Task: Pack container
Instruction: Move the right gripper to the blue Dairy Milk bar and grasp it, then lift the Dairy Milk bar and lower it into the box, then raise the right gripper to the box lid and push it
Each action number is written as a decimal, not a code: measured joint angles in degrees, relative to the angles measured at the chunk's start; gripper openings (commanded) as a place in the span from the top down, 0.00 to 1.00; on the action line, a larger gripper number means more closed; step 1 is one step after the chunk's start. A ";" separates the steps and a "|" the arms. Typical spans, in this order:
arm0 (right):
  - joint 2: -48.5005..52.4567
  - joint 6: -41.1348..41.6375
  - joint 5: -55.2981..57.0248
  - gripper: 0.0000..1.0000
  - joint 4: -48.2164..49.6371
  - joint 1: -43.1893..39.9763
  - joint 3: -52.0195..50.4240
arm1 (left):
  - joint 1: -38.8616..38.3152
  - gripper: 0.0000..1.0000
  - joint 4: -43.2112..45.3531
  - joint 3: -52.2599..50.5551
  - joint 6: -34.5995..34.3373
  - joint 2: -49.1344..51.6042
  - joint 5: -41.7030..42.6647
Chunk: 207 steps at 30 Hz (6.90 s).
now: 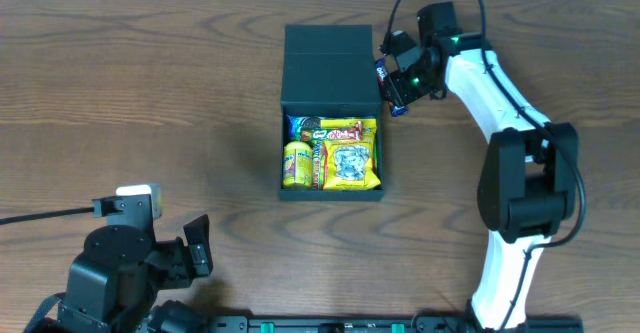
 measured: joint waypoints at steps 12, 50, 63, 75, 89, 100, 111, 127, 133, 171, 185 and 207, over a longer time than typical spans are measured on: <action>2.95 -0.04 1.81 0.59 0.39 0.44 0.00 | 0.00 0.05 -0.02 0.00 0.04 0.00 0.00; 5.22 -0.15 4.24 0.79 -0.68 0.44 0.02 | 0.00 0.05 -0.02 0.00 0.07 0.00 0.00; -4.85 -1.70 5.18 0.85 -5.11 0.57 0.13 | 0.00 0.05 -0.11 0.00 0.33 0.00 0.02; -16.48 -9.94 11.17 0.84 -7.91 8.33 0.57 | 0.00 0.05 -0.09 0.00 0.46 0.00 0.02; -16.46 -3.76 15.50 0.90 -7.78 5.70 0.57 | 0.00 0.04 -0.07 0.00 0.46 0.00 0.68; -16.46 -22.91 -5.51 0.74 -12.31 10.78 0.57 | 0.00 0.05 -0.09 0.00 0.46 0.00 0.85; -16.06 -34.62 -11.17 0.44 -9.64 11.87 0.57 | 0.00 0.05 -0.04 0.00 0.46 0.00 0.90; -9.49 -12.41 -9.16 0.41 -6.49 11.04 0.61 | 0.00 0.05 -0.15 0.00 0.46 -0.02 1.05; -9.49 -16.61 -4.57 0.38 -8.66 12.17 0.61 | 0.00 0.05 -0.13 0.00 0.46 0.00 1.05; -4.68 -21.66 -4.81 0.87 -15.15 13.03 4.04 | 0.00 0.05 -0.15 0.00 0.46 0.00 1.07; -4.68 -34.27 -15.06 0.85 -24.68 14.38 8.81 | 0.00 0.05 -0.11 0.00 0.46 0.00 1.07; -4.68 -47.23 -15.54 0.59 -9.38 18.36 8.85 | 0.00 0.05 0.00 0.00 0.46 0.00 1.07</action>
